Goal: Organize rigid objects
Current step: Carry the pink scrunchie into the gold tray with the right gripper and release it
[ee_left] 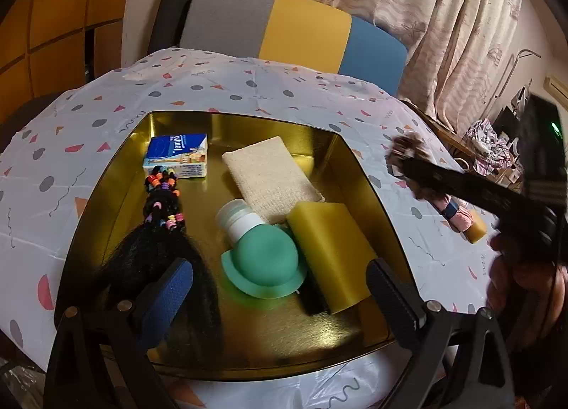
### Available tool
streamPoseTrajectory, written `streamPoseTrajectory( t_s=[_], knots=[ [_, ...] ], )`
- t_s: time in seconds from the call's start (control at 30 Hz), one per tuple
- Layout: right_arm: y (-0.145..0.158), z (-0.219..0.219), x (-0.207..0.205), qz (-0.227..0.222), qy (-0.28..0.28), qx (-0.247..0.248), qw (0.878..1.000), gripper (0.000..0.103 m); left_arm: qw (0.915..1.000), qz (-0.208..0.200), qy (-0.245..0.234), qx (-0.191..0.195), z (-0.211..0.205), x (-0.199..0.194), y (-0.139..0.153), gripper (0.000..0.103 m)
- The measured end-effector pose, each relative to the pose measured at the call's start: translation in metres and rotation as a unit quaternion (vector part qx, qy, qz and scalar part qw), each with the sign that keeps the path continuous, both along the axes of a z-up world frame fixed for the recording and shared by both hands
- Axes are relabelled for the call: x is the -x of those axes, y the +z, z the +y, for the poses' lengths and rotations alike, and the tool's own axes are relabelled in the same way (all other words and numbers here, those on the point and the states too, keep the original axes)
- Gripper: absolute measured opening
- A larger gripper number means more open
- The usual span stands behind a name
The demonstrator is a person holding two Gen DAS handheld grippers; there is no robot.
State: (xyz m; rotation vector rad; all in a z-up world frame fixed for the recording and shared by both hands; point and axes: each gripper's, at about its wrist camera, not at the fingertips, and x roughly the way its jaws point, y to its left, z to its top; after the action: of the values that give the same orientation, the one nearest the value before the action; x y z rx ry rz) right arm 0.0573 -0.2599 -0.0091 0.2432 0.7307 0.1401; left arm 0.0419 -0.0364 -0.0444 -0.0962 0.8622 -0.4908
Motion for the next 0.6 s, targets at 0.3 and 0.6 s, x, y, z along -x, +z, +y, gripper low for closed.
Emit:
streamPoseTrajectory(
  t_s=[0.3,0.6],
  knots=[
    [-0.014,0.027,-0.059,0.039,0.024,0.04,0.998,0.025,0.9994,0.003,0.03,0.016,0.028,-0.006,-0.001,0.099],
    [-0.012,0.018,-0.08,0.036,-0.016,0.07,0.997,0.049,0.9988,0.009,0.04,0.026,0.039,-0.009,-0.003,0.099]
  ],
)
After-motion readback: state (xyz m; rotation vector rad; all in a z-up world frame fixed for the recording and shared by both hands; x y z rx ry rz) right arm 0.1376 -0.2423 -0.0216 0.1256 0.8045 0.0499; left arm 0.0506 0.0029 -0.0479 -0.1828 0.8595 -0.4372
